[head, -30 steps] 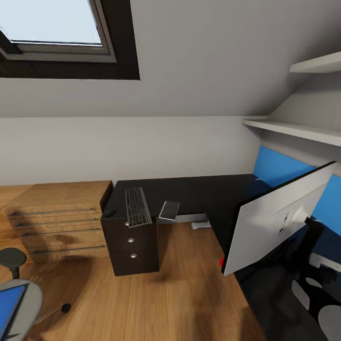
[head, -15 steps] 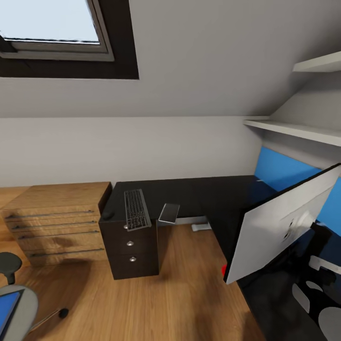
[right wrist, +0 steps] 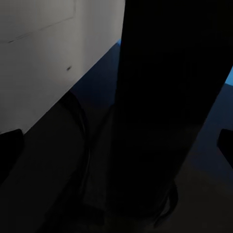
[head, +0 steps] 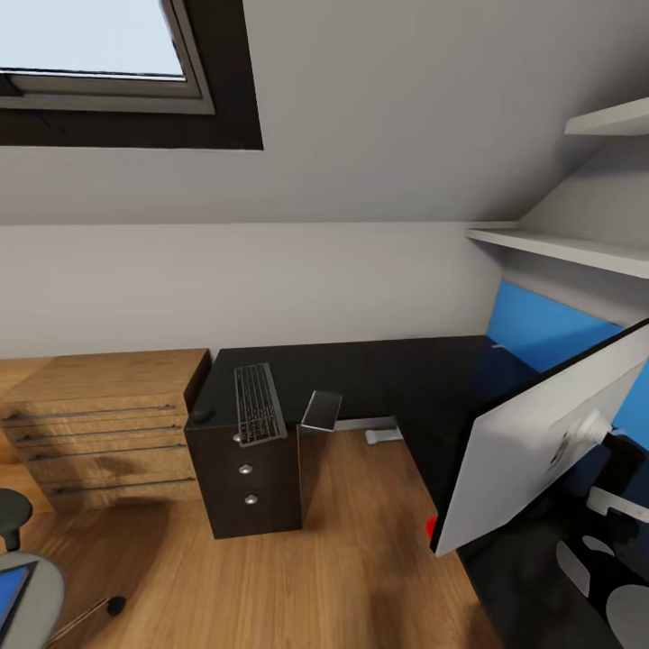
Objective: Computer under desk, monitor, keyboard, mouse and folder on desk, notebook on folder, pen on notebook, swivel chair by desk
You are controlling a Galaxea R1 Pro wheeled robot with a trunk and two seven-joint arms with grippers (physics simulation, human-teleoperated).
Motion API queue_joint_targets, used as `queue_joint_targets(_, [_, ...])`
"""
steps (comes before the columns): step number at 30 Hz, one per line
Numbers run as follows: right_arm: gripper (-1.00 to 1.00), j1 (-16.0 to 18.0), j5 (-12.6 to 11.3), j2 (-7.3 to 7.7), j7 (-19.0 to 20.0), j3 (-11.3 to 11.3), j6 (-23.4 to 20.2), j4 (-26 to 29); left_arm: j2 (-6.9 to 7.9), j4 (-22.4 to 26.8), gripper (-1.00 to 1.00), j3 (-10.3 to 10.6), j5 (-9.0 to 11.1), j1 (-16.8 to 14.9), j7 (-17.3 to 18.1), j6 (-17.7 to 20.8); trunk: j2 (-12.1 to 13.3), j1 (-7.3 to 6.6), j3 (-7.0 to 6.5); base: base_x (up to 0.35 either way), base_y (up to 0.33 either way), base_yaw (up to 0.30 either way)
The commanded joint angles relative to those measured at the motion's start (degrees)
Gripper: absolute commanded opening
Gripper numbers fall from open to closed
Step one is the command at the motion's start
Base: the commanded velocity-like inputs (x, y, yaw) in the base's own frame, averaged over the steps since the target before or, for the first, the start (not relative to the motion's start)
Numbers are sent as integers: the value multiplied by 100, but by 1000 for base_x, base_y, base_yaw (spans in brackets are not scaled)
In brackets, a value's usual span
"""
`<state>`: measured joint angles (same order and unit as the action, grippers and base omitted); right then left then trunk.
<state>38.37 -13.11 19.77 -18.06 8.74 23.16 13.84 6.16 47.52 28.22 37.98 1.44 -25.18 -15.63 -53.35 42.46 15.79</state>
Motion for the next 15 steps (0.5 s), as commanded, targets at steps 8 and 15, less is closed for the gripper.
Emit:
queue_joint_targets(8, [100,4,-65,3,4,-15,26,-4,3,4,100,34,61,-4,-30,-37,-5,1,6,8,0,0])
queue_joint_targets(15, [100,4,-67,6,4,-10,23,-4,0,3,100,34,55,-4,-30,-37,-5,1,6,2,-1,0])
